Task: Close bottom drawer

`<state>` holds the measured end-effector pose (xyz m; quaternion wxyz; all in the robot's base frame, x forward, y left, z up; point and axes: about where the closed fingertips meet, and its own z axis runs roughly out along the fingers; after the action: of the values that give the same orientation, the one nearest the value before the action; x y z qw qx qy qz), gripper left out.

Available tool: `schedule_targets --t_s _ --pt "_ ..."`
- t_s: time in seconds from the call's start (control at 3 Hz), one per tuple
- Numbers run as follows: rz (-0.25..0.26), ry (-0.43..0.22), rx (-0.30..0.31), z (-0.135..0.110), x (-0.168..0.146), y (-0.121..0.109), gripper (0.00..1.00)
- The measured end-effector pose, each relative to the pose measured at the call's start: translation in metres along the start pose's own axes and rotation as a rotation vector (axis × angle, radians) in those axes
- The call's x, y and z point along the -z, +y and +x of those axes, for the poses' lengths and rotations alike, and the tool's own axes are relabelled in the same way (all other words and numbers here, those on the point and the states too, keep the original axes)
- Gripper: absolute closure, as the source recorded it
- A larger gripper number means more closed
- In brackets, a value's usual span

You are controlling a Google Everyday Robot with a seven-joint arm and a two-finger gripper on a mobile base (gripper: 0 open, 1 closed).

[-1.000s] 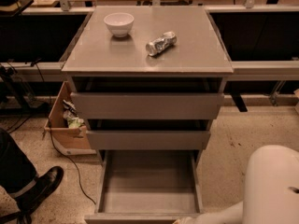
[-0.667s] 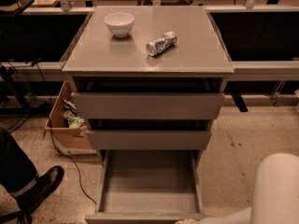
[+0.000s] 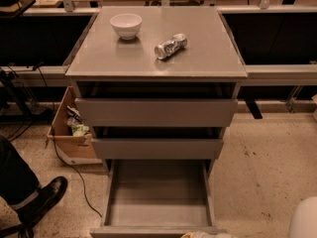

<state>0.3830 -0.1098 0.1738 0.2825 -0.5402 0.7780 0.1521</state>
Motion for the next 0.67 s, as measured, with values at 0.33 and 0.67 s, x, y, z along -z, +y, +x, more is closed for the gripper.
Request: schedule_targets --t_s 0.33,0.67 --pt "0.004 -0.046 0.064 -0.010 -0.018 -0.017 1.00" --pt "-0.023 -0.092 0.122 -0.028 -0.041 -0.015 1.00"
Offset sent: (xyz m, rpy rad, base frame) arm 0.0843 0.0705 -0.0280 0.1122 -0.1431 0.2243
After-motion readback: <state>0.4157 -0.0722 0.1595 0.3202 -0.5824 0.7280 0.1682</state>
